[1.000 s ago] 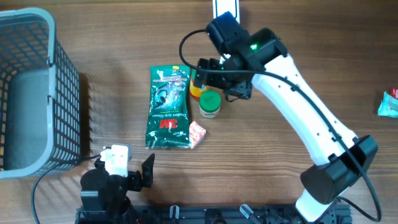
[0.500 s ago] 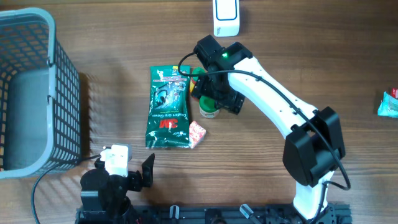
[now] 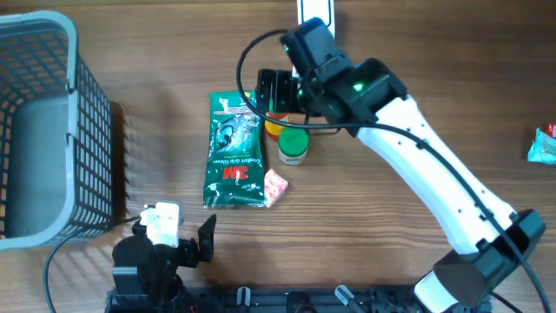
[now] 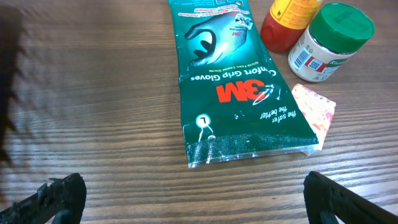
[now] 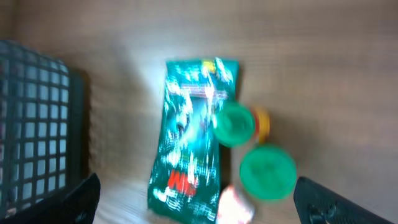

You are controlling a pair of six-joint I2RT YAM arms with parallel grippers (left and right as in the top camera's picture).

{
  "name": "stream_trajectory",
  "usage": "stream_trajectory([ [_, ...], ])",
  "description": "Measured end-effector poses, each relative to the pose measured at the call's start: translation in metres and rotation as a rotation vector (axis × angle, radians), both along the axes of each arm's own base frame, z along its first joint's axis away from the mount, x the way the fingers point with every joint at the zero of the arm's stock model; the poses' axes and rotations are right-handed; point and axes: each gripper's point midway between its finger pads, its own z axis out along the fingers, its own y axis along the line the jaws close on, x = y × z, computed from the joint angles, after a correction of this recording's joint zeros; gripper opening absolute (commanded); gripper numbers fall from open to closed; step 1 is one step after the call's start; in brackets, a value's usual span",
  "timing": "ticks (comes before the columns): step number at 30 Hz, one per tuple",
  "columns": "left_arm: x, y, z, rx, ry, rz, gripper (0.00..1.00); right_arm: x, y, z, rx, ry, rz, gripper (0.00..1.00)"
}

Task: Scan the item barcode

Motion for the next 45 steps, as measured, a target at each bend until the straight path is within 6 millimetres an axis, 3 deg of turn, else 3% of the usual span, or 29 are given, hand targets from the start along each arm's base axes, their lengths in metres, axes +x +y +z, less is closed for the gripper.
stream_trajectory([
  [3, 0.0, 0.0, 0.0, 0.0, 0.0, 0.0, 1.0, 0.017, -0.003, 0.0, -0.016, -0.054, 0.03, 1.0],
  [6, 0.0, 0.0, 0.0, 0.0, 0.0, 0.0, 1.0, 0.04, -0.01, -0.014, -0.059, -0.058, 0.042, 1.0],
  [11, 0.0, 0.0, 0.0, 0.0, 0.0, 0.0, 1.0, 0.057, -0.015, -0.06, -0.178, 0.038, 0.103, 1.0],
  [16, 0.0, 0.0, 0.0, 0.0, 0.0, 0.0, 1.0, 0.05, -0.002, -0.088, -0.238, 0.085, 0.184, 1.0],
  [29, 0.0, 0.0, 0.0, 0.0, 0.0, 0.0, 1.0, 0.026, 0.025, -0.125, -0.299, 0.154, 0.316, 0.99],
  [37, 0.0, 0.0, 0.0, 0.0, 0.0, 0.0, 1.0, 0.027, 0.025, -0.141, -0.336, 0.169, 0.324, 0.66],
  [45, 0.0, 0.0, 0.0, 0.0, 0.0, 0.0, 1.0, 0.031, 0.02, -0.142, -0.37, 0.156, 0.305, 0.49],
])
